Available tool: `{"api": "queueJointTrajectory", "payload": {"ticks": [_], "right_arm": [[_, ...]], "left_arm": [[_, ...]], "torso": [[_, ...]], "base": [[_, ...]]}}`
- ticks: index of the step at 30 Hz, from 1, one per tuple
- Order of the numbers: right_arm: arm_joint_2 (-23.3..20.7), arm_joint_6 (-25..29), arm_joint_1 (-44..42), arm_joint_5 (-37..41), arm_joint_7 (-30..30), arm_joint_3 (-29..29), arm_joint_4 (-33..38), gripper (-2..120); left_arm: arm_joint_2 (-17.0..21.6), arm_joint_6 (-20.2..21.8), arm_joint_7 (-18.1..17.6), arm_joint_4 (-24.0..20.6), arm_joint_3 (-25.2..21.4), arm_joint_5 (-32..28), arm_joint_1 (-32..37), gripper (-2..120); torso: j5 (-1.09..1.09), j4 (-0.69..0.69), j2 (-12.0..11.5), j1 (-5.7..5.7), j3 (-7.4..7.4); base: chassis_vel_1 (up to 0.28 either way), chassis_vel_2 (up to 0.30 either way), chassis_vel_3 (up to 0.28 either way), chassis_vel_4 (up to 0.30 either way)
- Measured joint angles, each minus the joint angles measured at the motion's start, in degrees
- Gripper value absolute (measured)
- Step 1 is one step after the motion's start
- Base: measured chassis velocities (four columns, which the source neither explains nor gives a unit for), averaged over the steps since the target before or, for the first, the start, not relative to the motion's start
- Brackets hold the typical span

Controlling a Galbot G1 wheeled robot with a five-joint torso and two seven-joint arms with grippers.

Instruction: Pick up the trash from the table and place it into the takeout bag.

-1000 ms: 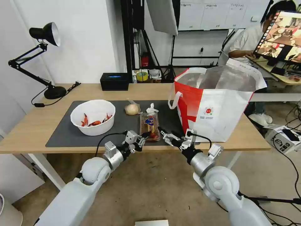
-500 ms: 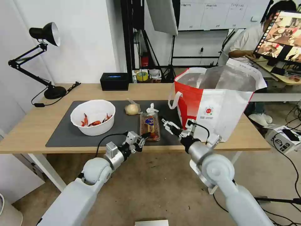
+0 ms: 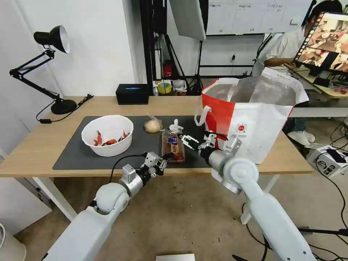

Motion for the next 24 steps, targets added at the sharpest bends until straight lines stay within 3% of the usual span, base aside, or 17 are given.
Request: {"api": "queueJointTrajectory", "payload": {"ticks": [24], "right_arm": [[1.79, -9.95, 11.69, 3.35, 3.71, -4.82, -11.64, 100]], "left_arm": [[-0.56, 0.01, 0.01, -0.19, 0.09, -0.23, -0.37, 0]], "torso": [[0.01, 0.00, 0.00, 0.00, 0.00]], "base": [[0.000, 0.000, 0.000, 0.000]]}}
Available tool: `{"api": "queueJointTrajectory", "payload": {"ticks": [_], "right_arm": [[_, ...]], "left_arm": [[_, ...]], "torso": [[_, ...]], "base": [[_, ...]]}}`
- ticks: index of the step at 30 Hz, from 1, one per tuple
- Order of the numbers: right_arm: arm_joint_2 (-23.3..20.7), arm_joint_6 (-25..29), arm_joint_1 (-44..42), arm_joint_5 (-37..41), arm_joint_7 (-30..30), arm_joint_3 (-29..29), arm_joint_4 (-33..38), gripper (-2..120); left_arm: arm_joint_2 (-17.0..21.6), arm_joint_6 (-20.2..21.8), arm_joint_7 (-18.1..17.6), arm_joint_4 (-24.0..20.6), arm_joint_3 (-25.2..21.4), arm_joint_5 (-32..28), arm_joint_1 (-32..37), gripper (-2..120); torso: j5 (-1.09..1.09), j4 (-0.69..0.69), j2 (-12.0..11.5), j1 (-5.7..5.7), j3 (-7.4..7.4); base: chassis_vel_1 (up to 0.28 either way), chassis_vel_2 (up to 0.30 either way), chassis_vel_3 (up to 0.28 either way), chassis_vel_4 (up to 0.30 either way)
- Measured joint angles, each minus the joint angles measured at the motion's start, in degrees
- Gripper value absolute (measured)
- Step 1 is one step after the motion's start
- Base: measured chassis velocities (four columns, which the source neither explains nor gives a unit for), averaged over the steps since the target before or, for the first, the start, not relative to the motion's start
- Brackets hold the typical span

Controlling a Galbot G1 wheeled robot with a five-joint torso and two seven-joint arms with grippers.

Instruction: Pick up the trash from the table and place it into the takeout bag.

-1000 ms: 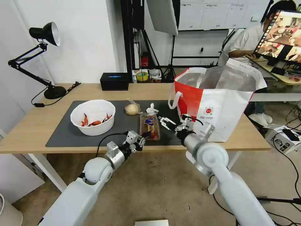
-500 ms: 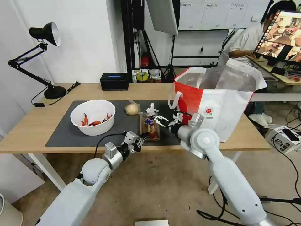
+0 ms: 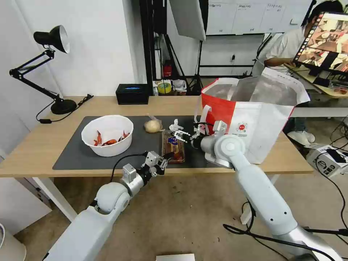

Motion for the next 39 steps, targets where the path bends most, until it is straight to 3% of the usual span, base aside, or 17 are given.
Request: {"api": "queueJointTrajectory", "payload": {"ticks": [35, 37, 39], "right_arm": [[2.12, -0.83, 4.12, 2.92, -0.68, -4.61, -5.82, 100], [2.08, -0.83, 4.12, 3.08, -0.67, -4.61, -5.82, 99], [1.74, -0.82, 4.12, 3.86, -0.51, -4.66, -5.83, 88]], "left_arm": [[0.12, -0.32, 0.01, -0.71, -0.78, -0.35, 0.46, 0], [0.15, -0.33, 0.02, -0.73, -0.80, -0.35, 0.46, 0], [0.35, -0.33, 0.01, -0.94, -0.88, -0.82, 0.43, 0]], "torso": [[0.00, 0.00, 0.00, 0.00, -0.01], [0.00, 0.00, 0.00, 0.00, 0.00], [0.00, 0.00, 0.00, 0.00, -0.01]], "base": [[0.000, 0.000, 0.000, 0.000], [0.000, 0.000, 0.000, 0.000], [0.000, 0.000, 0.000, 0.000]]}}
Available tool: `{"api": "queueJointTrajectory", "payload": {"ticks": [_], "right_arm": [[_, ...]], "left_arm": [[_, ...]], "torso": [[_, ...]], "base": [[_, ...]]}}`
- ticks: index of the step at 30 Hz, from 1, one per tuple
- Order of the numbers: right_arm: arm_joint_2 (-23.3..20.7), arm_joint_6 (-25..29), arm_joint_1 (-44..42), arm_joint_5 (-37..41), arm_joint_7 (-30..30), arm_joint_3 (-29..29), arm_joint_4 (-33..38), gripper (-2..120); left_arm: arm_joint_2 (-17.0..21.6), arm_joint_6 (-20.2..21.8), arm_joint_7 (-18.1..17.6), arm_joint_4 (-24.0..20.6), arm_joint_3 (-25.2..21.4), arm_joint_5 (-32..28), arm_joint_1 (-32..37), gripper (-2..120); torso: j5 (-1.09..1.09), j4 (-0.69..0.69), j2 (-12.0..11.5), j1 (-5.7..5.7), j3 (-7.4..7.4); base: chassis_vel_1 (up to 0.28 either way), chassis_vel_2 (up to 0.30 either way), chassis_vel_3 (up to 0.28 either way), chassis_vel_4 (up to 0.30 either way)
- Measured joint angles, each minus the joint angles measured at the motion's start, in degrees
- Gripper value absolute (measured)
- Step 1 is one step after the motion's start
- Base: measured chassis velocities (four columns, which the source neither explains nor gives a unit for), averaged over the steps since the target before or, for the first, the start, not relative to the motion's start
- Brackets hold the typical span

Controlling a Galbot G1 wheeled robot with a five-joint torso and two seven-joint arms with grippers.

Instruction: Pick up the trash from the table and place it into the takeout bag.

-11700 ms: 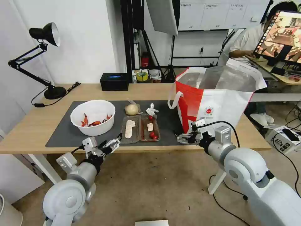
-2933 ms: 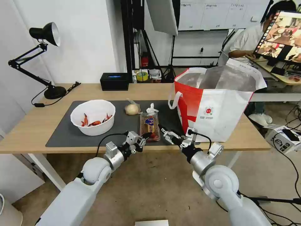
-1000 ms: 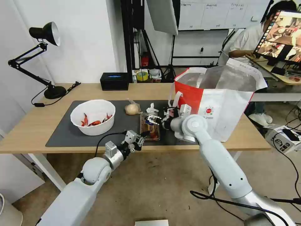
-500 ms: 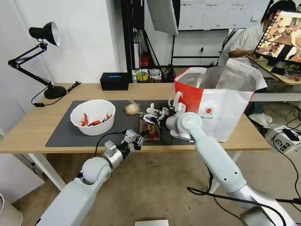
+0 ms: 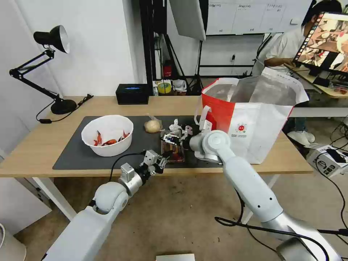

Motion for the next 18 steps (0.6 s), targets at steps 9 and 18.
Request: {"api": "queueJointTrajectory", "payload": {"ticks": [9, 18], "right_arm": [[-0.55, 0.02, -0.05, 0.43, 0.50, -0.11, 0.08, 65], [-0.78, 0.06, -0.52, 0.42, 0.80, -0.03, 0.09, 26]], "left_arm": [[0.38, 0.00, 0.00, -0.33, -0.14, -0.80, -0.32, 0], [0.58, 0.00, 0.00, -0.38, -0.64, -0.89, -0.18, 0]], "torso": [[0.00, 0.00, 0.00, 0.00, 0.00], [0.00, 0.00, 0.00, 0.00, 0.00]], "base": [[0.000, 0.000, 0.000, 0.000], [0.000, 0.000, 0.000, 0.000]]}}
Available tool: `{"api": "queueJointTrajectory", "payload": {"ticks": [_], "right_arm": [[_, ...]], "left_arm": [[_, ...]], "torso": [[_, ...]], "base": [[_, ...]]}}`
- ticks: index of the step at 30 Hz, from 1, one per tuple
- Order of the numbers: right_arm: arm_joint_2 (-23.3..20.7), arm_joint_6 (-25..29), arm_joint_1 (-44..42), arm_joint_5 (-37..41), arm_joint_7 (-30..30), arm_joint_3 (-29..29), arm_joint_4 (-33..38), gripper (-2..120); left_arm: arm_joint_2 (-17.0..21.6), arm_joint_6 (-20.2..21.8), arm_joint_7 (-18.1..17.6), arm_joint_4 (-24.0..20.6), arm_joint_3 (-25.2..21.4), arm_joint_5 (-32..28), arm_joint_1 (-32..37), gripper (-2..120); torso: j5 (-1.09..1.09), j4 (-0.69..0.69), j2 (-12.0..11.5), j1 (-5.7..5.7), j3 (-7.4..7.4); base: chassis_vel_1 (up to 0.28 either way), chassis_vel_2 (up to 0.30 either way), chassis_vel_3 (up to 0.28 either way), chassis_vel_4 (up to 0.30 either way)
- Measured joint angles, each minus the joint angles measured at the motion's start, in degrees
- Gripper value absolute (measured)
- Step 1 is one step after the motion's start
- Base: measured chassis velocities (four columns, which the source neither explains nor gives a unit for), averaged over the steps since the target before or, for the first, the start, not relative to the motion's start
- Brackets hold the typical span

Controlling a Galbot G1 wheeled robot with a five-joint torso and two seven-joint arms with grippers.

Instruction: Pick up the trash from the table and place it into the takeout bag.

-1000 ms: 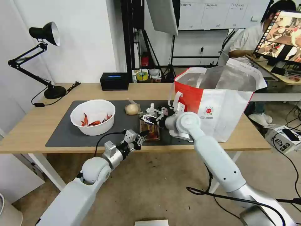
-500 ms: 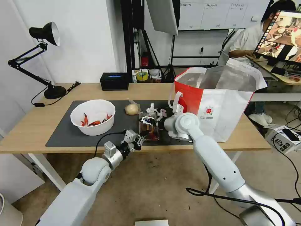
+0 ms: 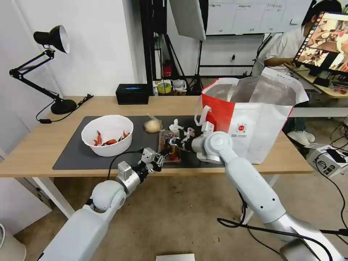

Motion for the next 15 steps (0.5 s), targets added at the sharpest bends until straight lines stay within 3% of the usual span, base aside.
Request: {"api": "queueJointTrajectory", "payload": {"ticks": [7, 15], "right_arm": [[-0.08, 0.11, -0.48, -0.26, -0.05, 0.41, -0.10, 1], [-0.25, 0.08, -0.28, -1.44, -1.55, 0.82, 0.01, 0]], "left_arm": [[0.04, 0.00, 0.05, -0.02, -0.58, -0.01, 0.58, 0], [1.78, 0.01, 0.19, -1.83, -3.26, -1.44, 2.57, 0]], "torso": [[0.00, 0.00, 0.00, 0.00, -0.01], [-0.01, 0.00, 0.00, 0.00, 0.00]], "base": [[0.000, 0.000, 0.000, 0.000], [0.000, 0.000, 0.000, 0.000]]}}
